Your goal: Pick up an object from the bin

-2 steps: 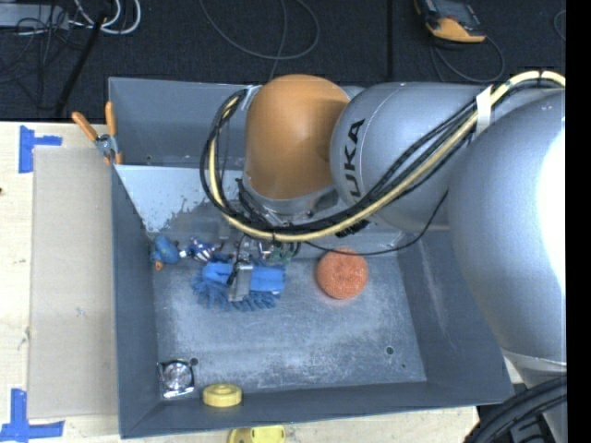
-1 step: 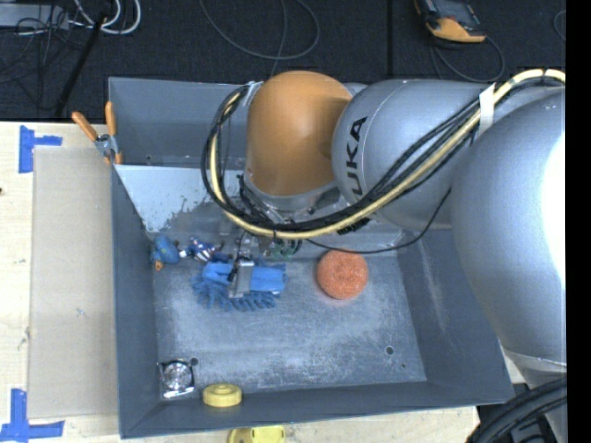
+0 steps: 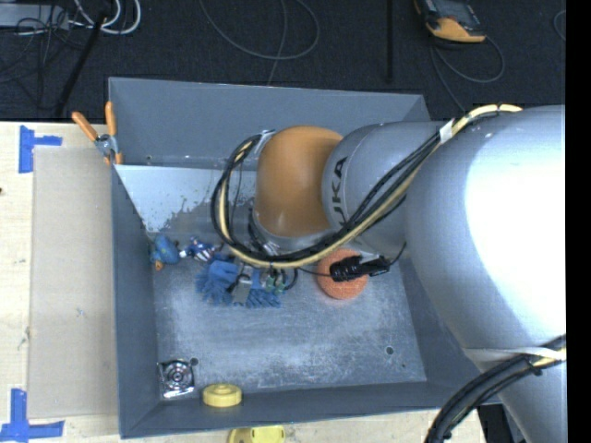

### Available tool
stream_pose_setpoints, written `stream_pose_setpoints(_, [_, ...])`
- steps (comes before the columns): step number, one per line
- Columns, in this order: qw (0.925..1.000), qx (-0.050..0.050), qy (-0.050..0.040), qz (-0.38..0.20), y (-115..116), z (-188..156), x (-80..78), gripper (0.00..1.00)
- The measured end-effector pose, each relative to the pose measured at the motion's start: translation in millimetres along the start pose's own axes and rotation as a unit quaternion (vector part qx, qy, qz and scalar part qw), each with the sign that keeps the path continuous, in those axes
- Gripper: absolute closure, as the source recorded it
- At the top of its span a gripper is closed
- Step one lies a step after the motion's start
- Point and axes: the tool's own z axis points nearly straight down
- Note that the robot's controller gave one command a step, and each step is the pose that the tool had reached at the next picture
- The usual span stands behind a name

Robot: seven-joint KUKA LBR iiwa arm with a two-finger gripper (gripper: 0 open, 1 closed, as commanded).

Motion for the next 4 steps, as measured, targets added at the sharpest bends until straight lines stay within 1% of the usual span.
stream_pose_setpoints(1, [1.0000,0.000,0.0001,0.001,0,0,-0.1,1.00])
stream_pose_setpoints(2, [1.0000,0.002,0.0010,0.005,-5,-119,9.0,1.00])
stream_pose_setpoints(3, [1.0000,0.002,0.0012,0.005,-5,-119,9.0,1.00])
stream_pose_setpoints(4, [1.0000,0.003,0.0029,-0.001,-3,-173,0.7,1.00])
